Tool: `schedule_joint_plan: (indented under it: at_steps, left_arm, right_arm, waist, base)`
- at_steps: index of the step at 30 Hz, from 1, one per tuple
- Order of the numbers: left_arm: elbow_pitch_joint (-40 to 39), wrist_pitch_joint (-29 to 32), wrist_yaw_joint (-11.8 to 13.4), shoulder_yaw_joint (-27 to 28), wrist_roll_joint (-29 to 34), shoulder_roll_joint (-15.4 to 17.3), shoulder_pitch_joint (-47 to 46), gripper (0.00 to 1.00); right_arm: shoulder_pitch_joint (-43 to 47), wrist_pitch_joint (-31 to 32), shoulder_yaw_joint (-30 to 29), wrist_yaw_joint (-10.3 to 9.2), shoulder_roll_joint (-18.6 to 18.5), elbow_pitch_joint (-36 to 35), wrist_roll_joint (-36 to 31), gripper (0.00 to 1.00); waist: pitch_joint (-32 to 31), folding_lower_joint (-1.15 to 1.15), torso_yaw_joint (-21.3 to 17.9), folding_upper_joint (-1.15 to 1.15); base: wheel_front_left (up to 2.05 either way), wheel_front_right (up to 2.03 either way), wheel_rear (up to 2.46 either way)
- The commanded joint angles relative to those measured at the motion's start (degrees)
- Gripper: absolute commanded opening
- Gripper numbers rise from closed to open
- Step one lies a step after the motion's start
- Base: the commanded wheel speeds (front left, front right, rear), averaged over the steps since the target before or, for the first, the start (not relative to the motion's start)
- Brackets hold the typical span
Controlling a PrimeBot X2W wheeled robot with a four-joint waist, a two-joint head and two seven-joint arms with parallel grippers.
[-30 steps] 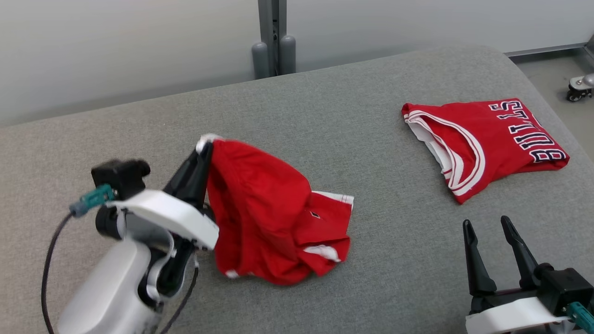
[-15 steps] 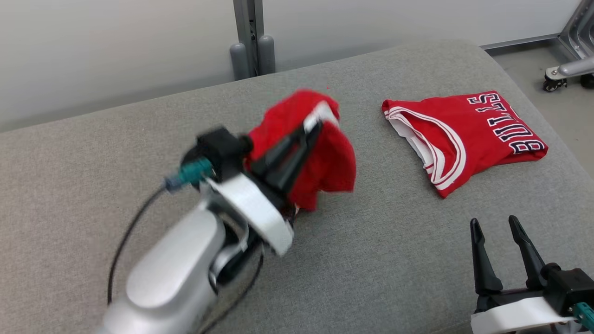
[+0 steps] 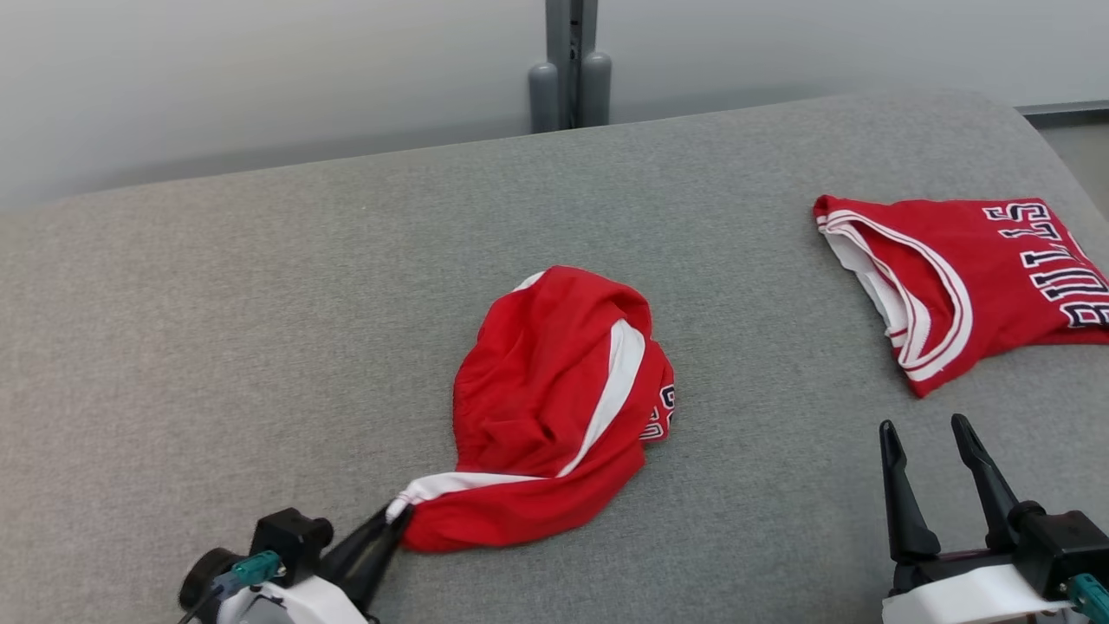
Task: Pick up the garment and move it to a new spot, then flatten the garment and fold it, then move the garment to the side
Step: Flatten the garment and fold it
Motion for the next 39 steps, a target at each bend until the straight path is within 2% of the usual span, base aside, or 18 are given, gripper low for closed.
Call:
schedule_joint_plan:
  at_steps: [1,3,4,7,8,9,12,15,17,20,21,23,26,29,32,39]
  left_arm:
    - [0.64,-0.56,1.38,0.96,0.66,0.82,0.42,0.0]
    - [1.93,-1.11,4.45,1.99,2.23,1.92,0.77,0.0]
    - [2.19,-1.33,5.18,2.53,2.14,1.55,1.04,0.0]
    - [2.32,-1.64,5.59,3.77,1.39,0.83,1.17,0.0]
    - [2.21,-1.67,5.32,3.97,1.02,0.56,1.39,0.26]
    - [2.21,-1.49,5.43,3.82,0.95,0.63,1.71,1.0]
    - [1.27,1.2,7.42,4.51,-0.74,1.01,3.16,1.0]
    - [-2.61,4.96,12.24,6.47,-2.31,3.41,5.31,1.0]
    - [-8.62,6.18,15.97,7.72,-1.69,5.32,5.95,1.0]
    - [-19.59,7.47,18.34,7.12,0.2,6.35,5.34,1.0]
    - [-22.93,8.46,18.54,6.36,1.2,6.36,4.3,1.0]
    - [-28.32,10.81,17.83,4.0,2.2,4.42,1.87,1.0]
    - [-30.49,13.8,15.96,0.59,3.71,0.85,-2.97,1.0]
    - [-24.97,17.65,13.97,-2.11,3.3,-4.88,-9.07,1.0]
    - [-18.14,19.86,13.05,-2.89,3.25,-7.18,-12.68,1.0]
    - [-8.17,20.3,13.19,-2.45,3.87,-8.37,-16.79,1.0]
  right_arm:
    - [0.43,-0.27,-0.15,0.01,-0.26,0.03,-0.08,1.0]
    - [0.28,-0.27,0.26,0.01,-0.26,0.19,-0.31,1.0]
    - [0.16,-0.27,0.44,0.01,-0.26,0.21,-0.38,1.0]
    - [-0.14,-0.27,0.92,0.01,-0.27,0.43,-0.59,1.0]
    - [-0.14,-0.27,0.91,0.01,-0.28,0.46,-0.66,1.0]
    - [-0.12,-0.27,1.11,0.01,-0.27,0.55,-0.76,1.0]
    - [-0.17,-0.27,1.45,0.01,-0.28,0.83,-0.9,1.0]
    - [-0.05,-0.27,1.5,0.01,-0.29,0.66,-0.99,1.0]
    - [0.37,-0.27,1.32,0.01,-0.27,0.35,-0.91,1.0]
    - [0.62,-0.27,1.12,0.01,-0.26,0.06,-0.67,1.0]
    - [0.4,-0.27,1.39,0.01,-0.26,0.04,-0.62,1.0]
    - [-0.62,-0.27,1.66,0.01,-0.28,0.04,-0.4,1.0]
    - [-2.02,-0.27,2.14,0.01,-0.27,-0.19,0.11,1.0]
    - [-3.88,-0.27,2.77,0.01,-0.28,-0.2,0.98,1.0]
    - [-4.47,-0.27,3.1,0.01,-0.27,-0.08,1.59,1.0]
    - [-4.19,-0.27,2.3,0.01,-0.26,0.11,2.69,1.0]
  waist:
    - [-0.27,0.0,1.99,0.0]
    - [-0.5,0.0,3.23,0.0]
    - [-0.65,0.0,3.83,0.0]
    - [-1.11,0.0,5.24,0.0]
    - [-1.32,0.0,5.61,0.0]
    - [-1.49,0.0,5.79,0.0]
    - [-1.94,0.0,5.79,0.0]
    - [-2.13,0.0,5.13,0.0]
    - [-1.85,0.0,4.77,0.0]
    - [-1.1,0.0,4.32,0.0]
    - [-0.72,0.0,3.96,0.0]
    - [0.18,0.0,3.1,0.0]
    - [1.78,0.0,1.4,0.0]
    - [3.8,0.0,-1.53,0.0]
    - [4.89,0.0,-3.71,0.0]
    - [5.51,0.0,-6.47,0.0]
  base:
    - [0.0,0.0,0.0]
    - [0.0,0.0,0.0]
    - [0.0,0.0,0.0]
    - [0.0,0.0,0.0]
    - [0.0,0.0,0.0]
    - [0.0,0.0,0.0]
    - [0.0,0.0,0.0]
    - [0.0,0.0,0.0]
    - [0.0,0.0,0.0]
    - [0.0,0.0,0.0]
    - [0.0,0.0,0.0]
    - [0.0,0.0,0.0]
    - [0.0,0.0,0.0]
    - [0.0,0.0,0.0]
    - [0.0,0.0,0.0]
    - [0.0,0.0,0.0]
